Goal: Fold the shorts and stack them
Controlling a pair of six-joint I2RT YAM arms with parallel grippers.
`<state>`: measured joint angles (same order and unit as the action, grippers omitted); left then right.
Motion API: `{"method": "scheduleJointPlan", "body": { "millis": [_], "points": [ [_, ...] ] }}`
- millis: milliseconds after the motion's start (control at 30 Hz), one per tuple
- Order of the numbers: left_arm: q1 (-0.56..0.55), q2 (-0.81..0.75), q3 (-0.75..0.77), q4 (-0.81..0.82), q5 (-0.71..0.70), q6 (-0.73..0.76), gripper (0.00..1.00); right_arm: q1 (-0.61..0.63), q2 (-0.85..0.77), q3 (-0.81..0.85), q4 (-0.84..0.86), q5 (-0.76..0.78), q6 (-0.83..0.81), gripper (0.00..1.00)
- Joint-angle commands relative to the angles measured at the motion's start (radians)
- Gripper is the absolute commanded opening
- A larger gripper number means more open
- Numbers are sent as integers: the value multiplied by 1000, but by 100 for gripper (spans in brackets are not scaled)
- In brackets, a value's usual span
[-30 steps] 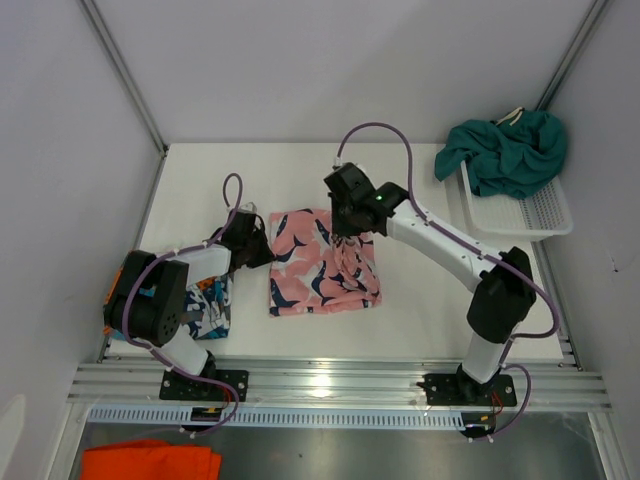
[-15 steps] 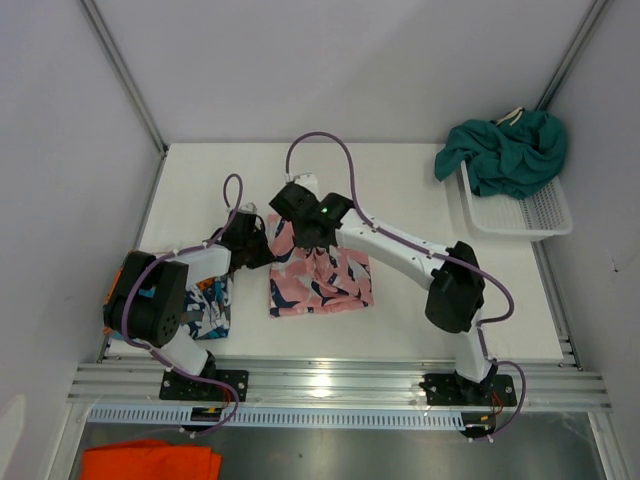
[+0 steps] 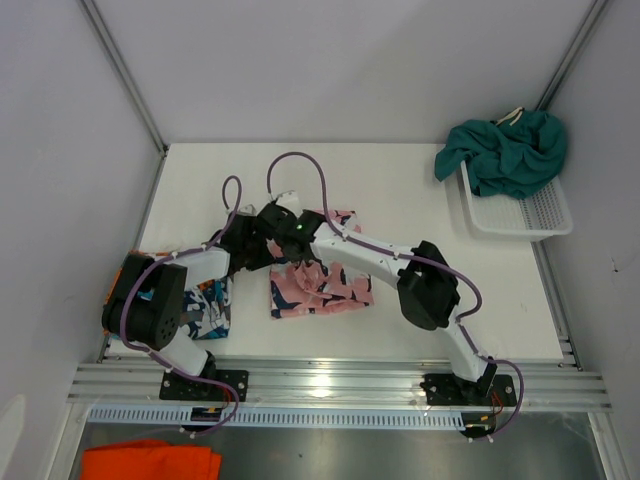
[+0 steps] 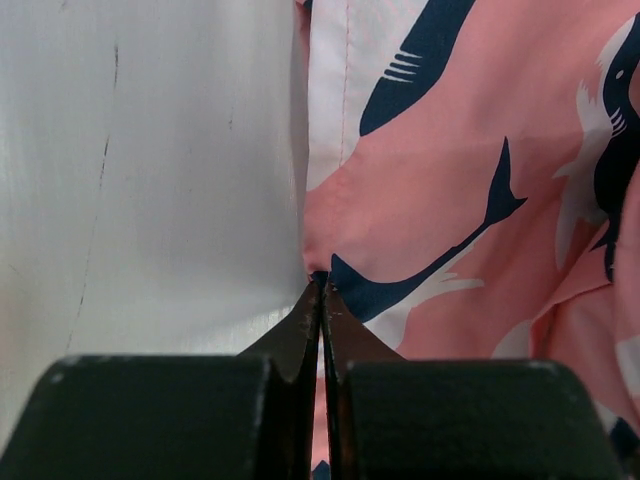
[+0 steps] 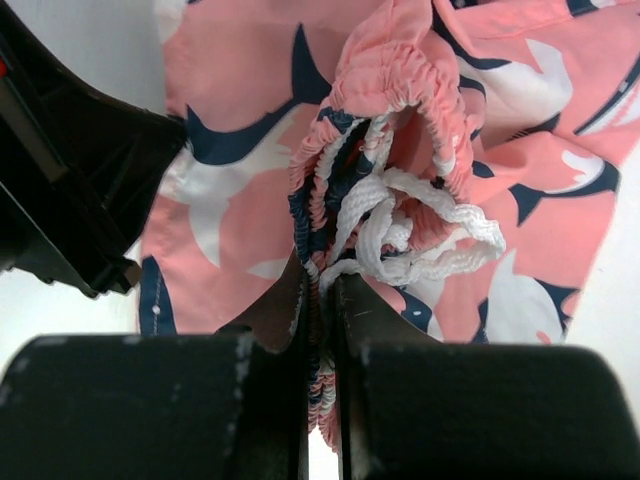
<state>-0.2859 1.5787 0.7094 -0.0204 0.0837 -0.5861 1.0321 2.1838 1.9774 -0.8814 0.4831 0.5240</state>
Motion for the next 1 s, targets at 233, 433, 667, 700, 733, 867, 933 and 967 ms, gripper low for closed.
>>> {"method": "scheduleJointPlan", "body": {
  "millis": [233, 433, 667, 700, 733, 867, 933, 967],
  "points": [
    [-9, -13, -11, -6, 25, -15, 1, 55, -25, -84, 226, 92, -21, 1],
    [-9, -13, -13, -4, 28, -14, 0, 75, -41, -163, 351, 112, -51, 1],
    [-7, -25, -7, -29, 10, -6, 0, 63, 24, -124, 318, 112, -50, 9],
    [-7, -28, -10, -35, 7, -7, 0, 62, 27, -124, 318, 103, -47, 9],
    [-7, -39, -10, -39, 4, -8, 0, 59, 28, -124, 318, 97, -39, 12],
    [-1, -71, -33, -44, -1, -18, 0, 54, 7, -138, 325, 101, -10, 41],
    [8, -82, -39, -44, 8, -23, 0, 51, -27, -187, 370, 72, -4, 48],
    [13, -89, -39, -44, 14, -23, 0, 49, -50, -215, 398, 57, 2, 50]
  ]
}}
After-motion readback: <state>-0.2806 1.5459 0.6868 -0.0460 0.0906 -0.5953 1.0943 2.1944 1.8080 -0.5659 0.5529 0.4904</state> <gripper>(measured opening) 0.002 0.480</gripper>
